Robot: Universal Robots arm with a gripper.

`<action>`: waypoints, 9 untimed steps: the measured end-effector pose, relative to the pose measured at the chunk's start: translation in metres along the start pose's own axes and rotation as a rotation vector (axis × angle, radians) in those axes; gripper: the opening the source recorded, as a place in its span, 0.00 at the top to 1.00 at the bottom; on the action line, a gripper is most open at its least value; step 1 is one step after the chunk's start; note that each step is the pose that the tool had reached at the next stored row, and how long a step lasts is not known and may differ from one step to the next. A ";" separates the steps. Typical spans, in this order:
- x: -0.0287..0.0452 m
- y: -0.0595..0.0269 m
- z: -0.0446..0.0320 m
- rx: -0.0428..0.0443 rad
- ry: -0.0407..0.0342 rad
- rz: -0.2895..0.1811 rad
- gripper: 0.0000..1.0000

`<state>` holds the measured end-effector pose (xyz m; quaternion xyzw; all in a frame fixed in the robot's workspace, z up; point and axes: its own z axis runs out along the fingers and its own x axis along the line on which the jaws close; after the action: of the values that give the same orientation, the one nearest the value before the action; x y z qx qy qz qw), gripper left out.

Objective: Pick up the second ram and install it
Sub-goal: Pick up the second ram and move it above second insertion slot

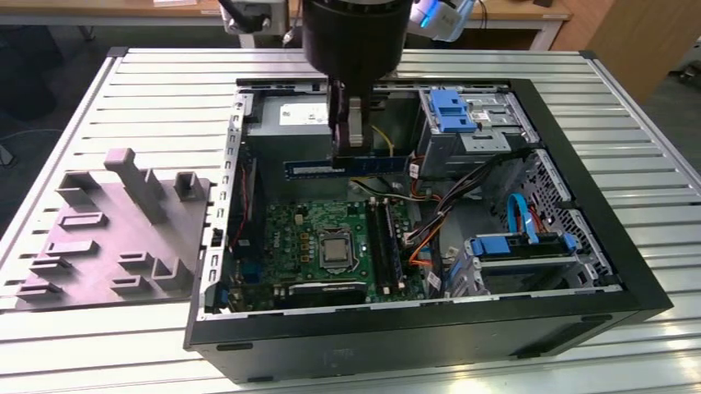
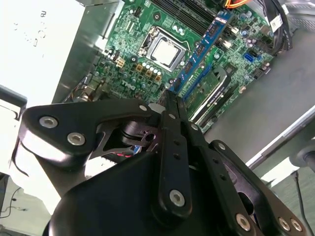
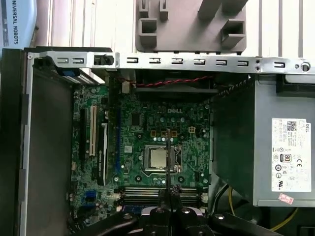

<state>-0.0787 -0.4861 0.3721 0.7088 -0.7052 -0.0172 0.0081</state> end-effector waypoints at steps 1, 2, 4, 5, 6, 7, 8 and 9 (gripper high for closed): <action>0.0000 -0.0003 0.0018 -0.0003 0.0000 0.000 0.89; 0.0000 -0.0005 0.0036 -0.0007 0.0000 0.000 0.89; 0.0001 -0.0008 0.0072 -0.0016 -0.0001 0.000 0.89; 0.0001 -0.0009 0.0091 -0.0023 0.0000 0.000 0.89; 0.0001 -0.0010 0.0107 -0.0028 0.0001 0.000 0.89; 0.0001 -0.0011 0.0122 -0.0034 0.0001 0.000 0.89; 0.0000 -0.0011 0.0138 -0.0039 0.0000 0.000 0.89; 0.0000 -0.0012 0.0155 -0.0043 0.0000 0.000 0.89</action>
<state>-0.0780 -0.4859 0.3565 0.7088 -0.7051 -0.0188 0.0096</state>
